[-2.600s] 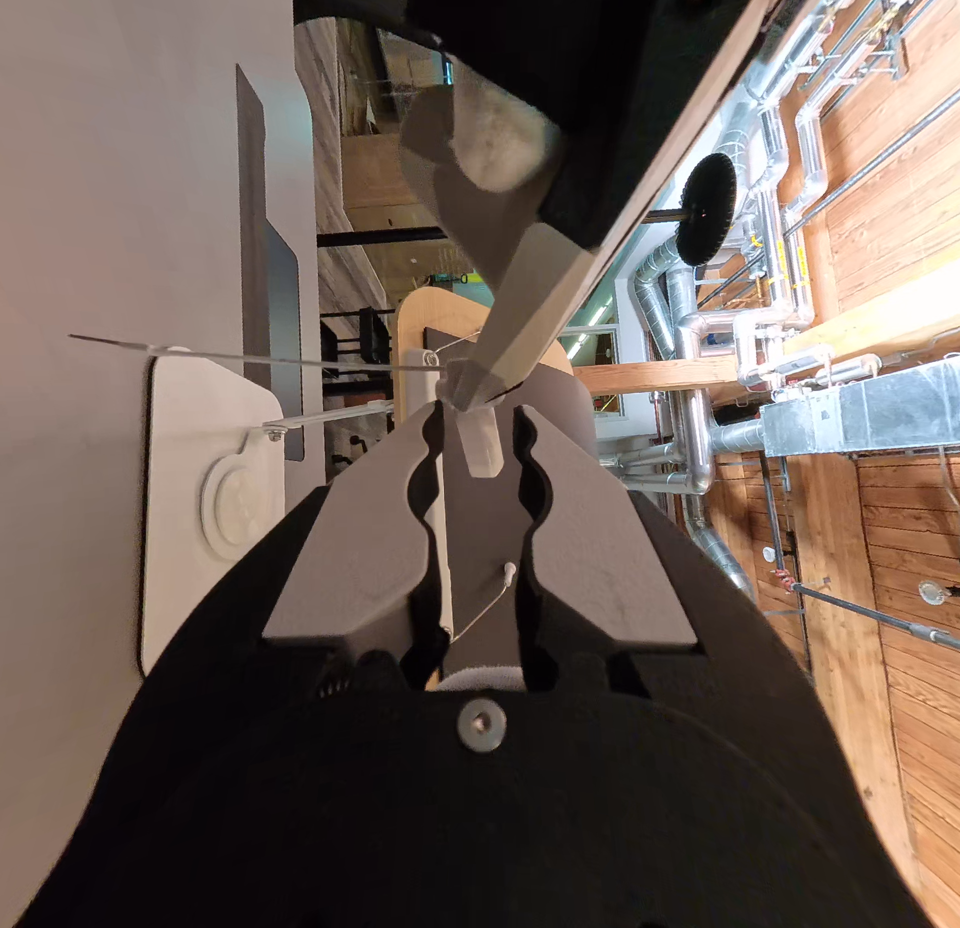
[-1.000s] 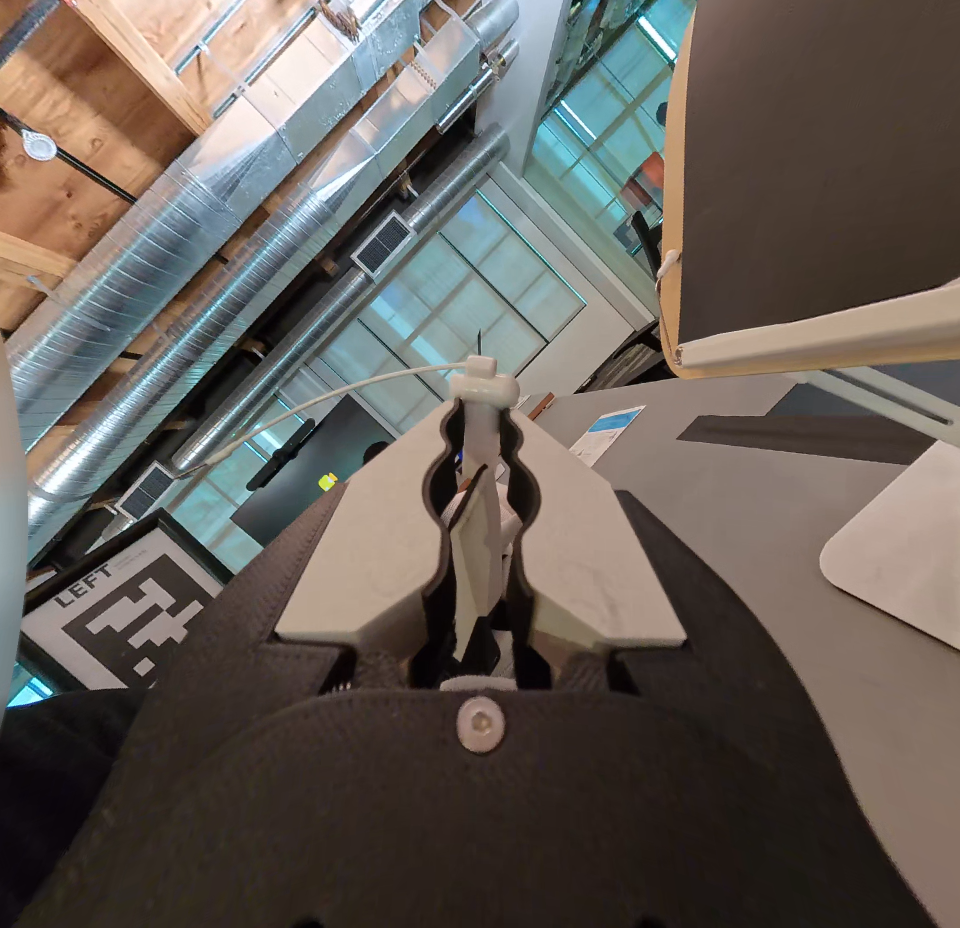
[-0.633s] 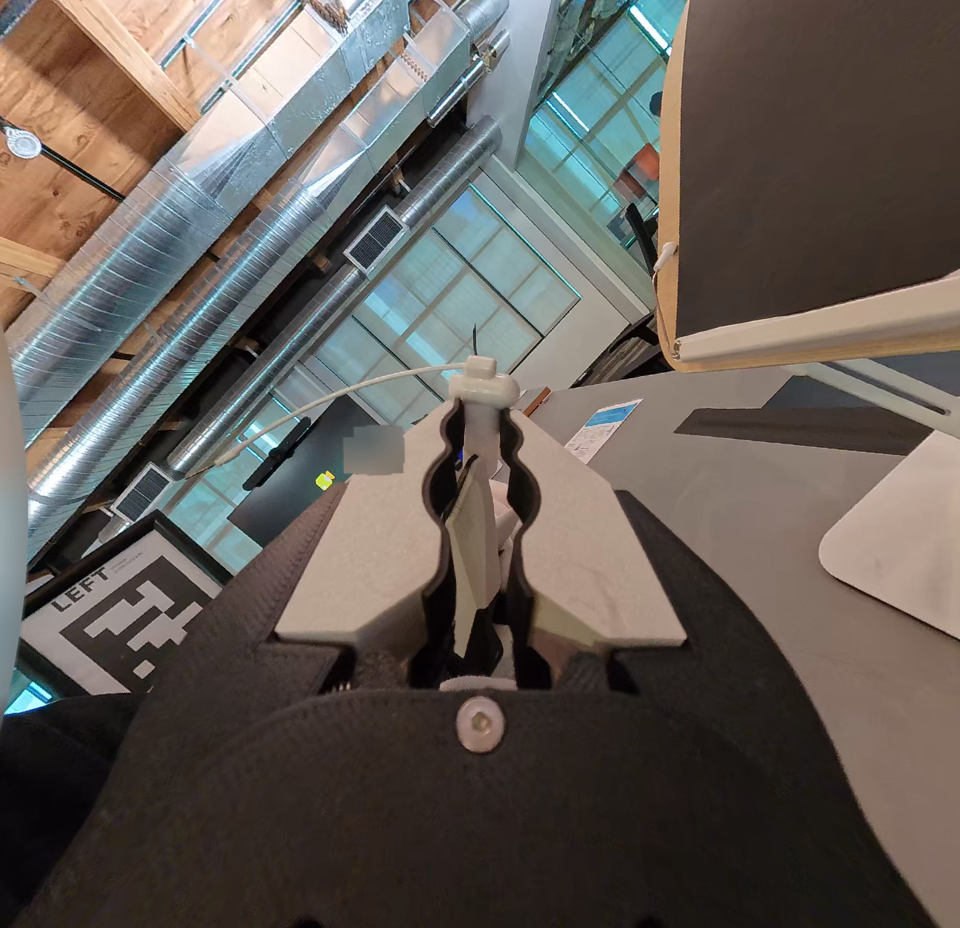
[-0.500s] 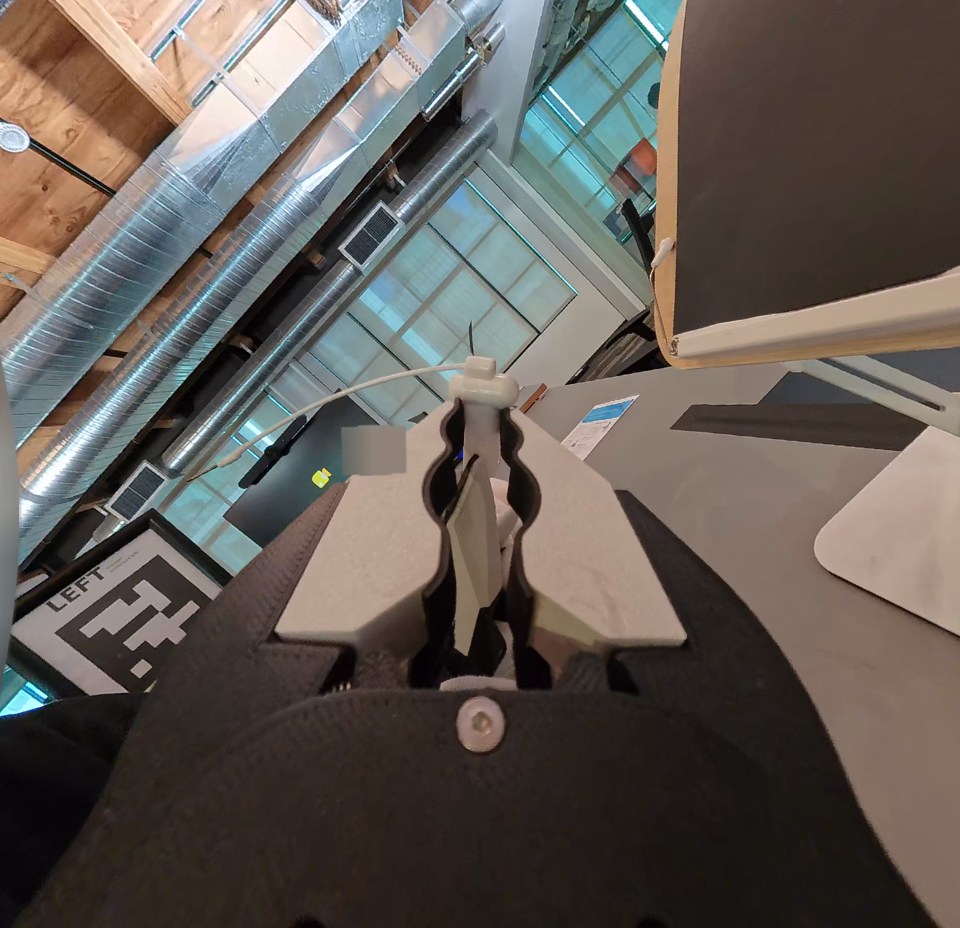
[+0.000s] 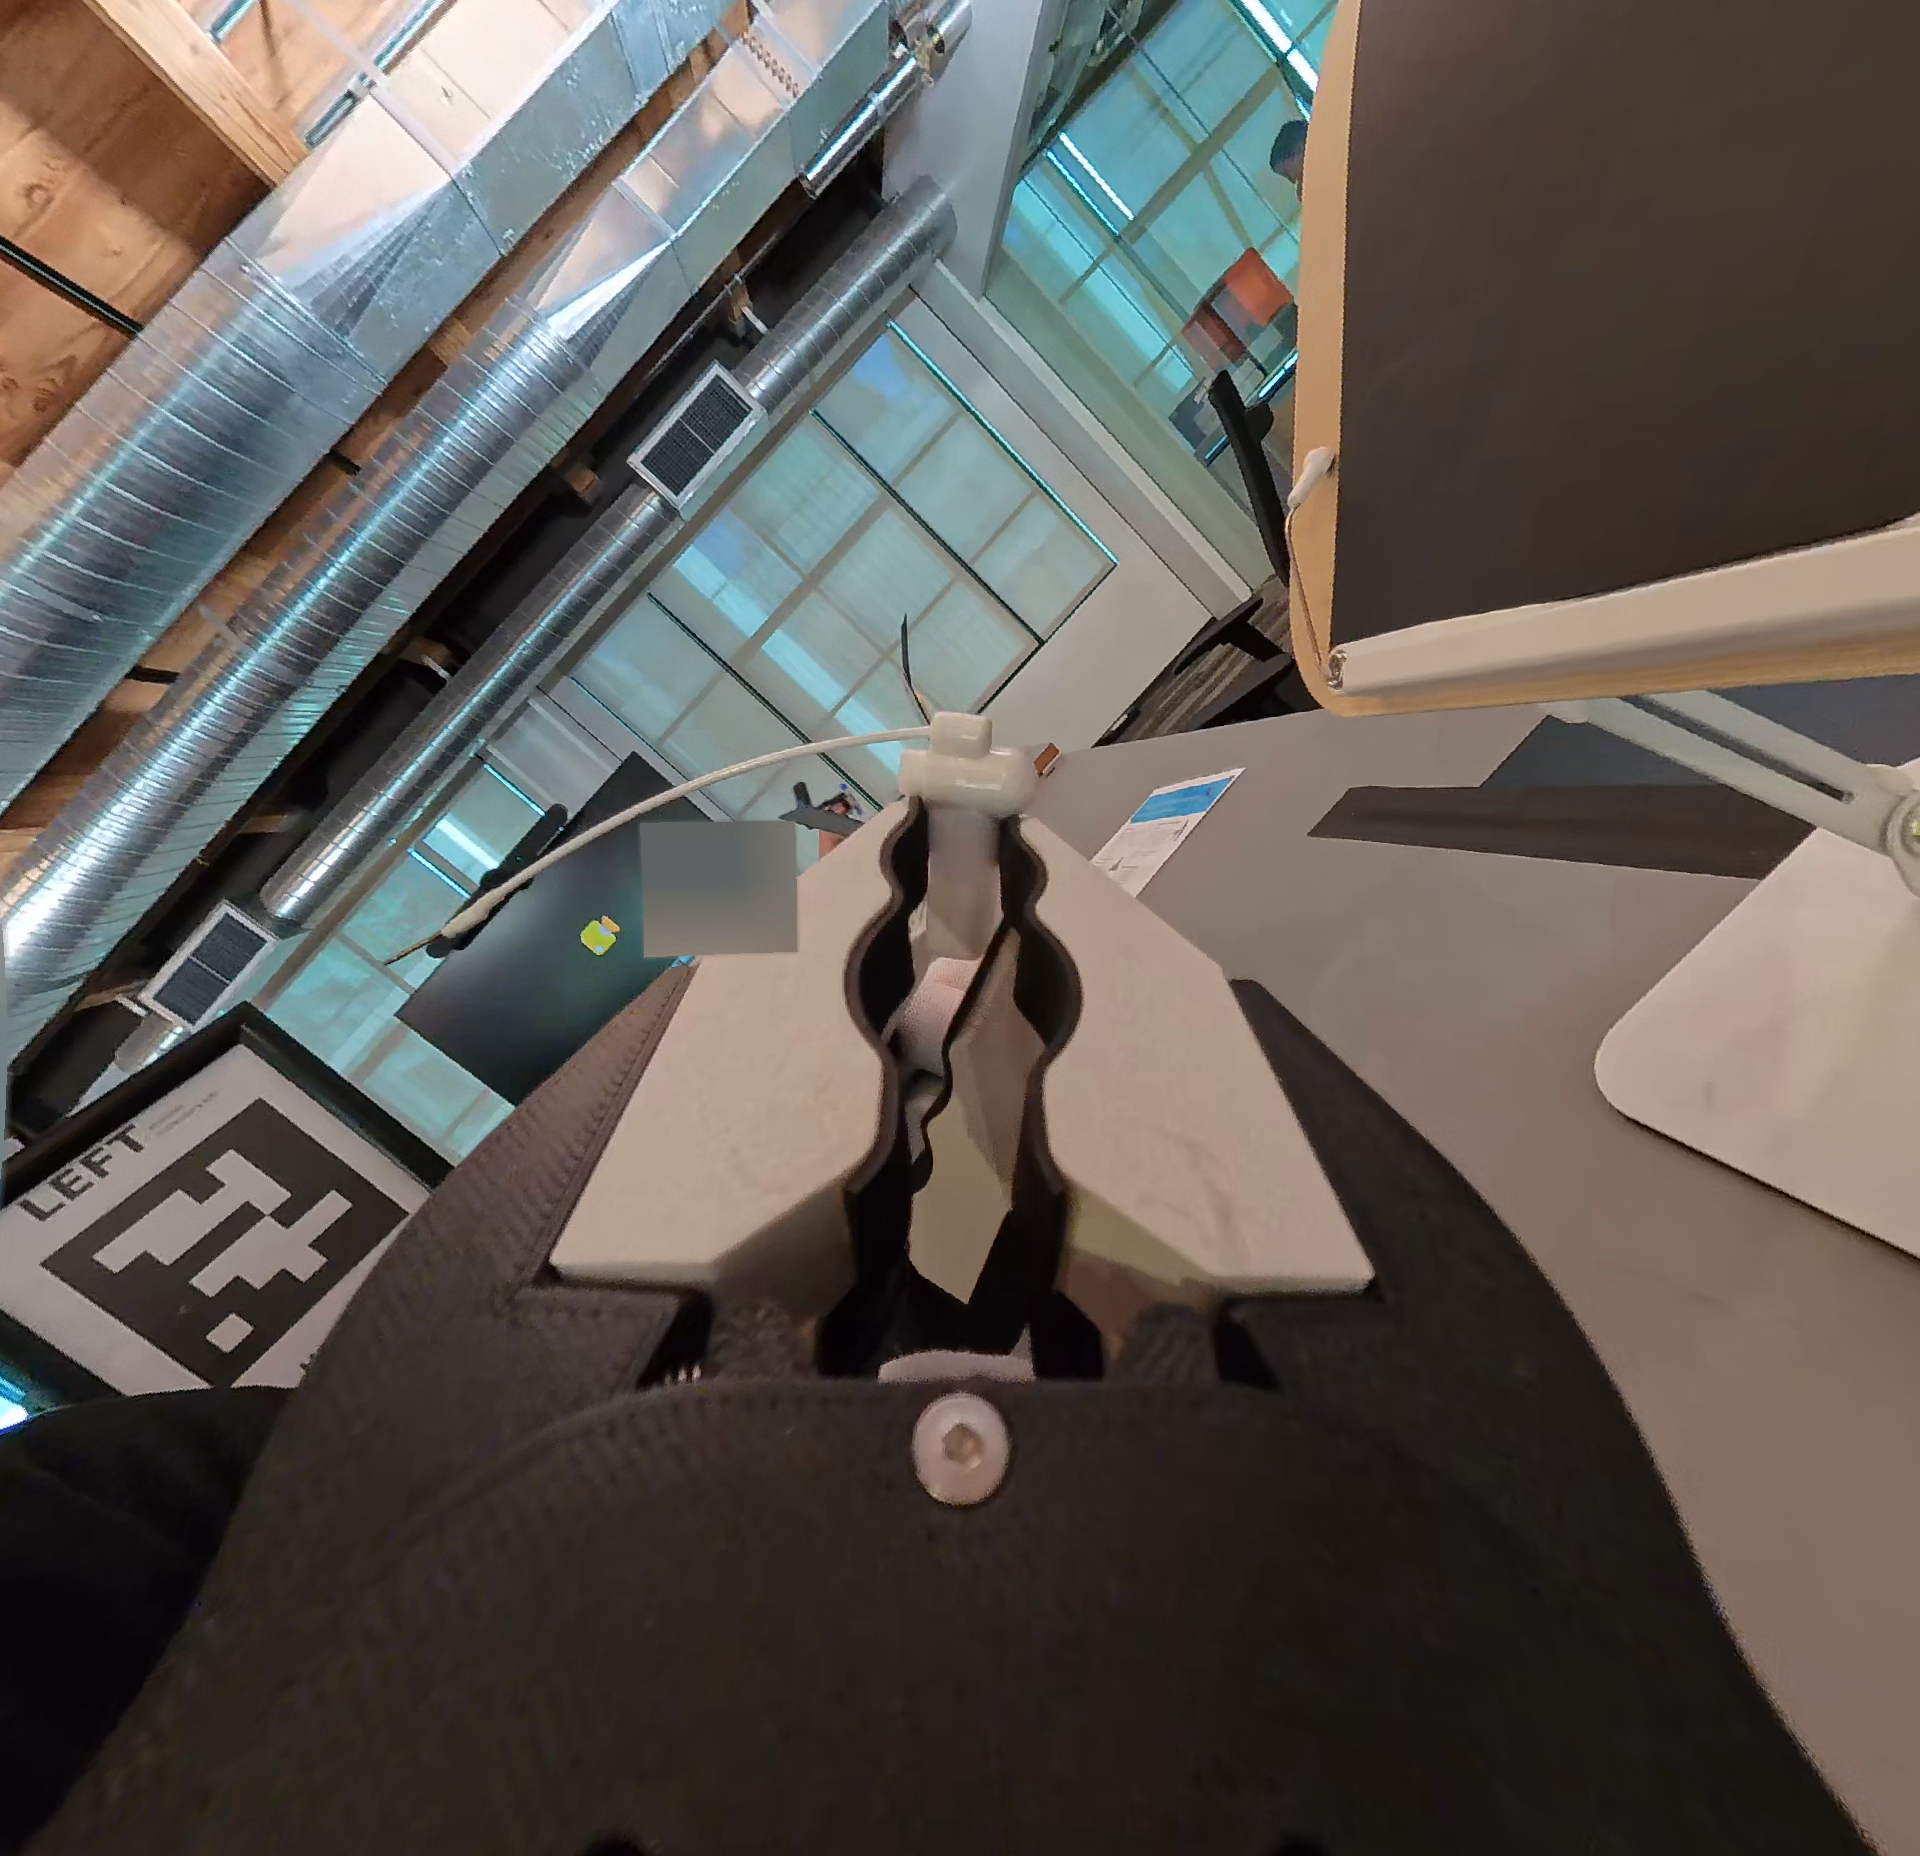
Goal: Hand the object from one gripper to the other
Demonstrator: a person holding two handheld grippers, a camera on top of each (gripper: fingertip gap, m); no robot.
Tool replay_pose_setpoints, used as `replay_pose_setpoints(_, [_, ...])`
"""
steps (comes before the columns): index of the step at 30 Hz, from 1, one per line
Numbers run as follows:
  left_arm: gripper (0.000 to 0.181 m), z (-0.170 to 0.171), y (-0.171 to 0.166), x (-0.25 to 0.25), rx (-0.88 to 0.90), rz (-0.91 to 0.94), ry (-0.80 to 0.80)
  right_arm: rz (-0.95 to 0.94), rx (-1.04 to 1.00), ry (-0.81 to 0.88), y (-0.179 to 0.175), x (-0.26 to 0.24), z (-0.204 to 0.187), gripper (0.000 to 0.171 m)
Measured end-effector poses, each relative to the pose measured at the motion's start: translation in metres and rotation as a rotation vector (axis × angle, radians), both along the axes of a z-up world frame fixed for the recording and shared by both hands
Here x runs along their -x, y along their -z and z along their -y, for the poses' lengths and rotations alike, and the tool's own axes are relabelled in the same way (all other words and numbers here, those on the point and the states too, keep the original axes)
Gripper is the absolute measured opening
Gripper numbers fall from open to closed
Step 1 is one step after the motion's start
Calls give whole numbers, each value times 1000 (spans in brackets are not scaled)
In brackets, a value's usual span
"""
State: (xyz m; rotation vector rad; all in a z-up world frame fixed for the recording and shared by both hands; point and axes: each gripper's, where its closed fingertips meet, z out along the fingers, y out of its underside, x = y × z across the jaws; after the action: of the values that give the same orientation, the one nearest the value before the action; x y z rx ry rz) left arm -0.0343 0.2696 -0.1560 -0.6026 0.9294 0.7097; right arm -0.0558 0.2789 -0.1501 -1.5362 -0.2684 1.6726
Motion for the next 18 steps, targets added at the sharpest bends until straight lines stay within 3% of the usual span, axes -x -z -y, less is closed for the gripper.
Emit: replay_pose_setpoints(18, [13,-2,1,3,-9,3,-8,4,2,7,-2,-3,-1,11])
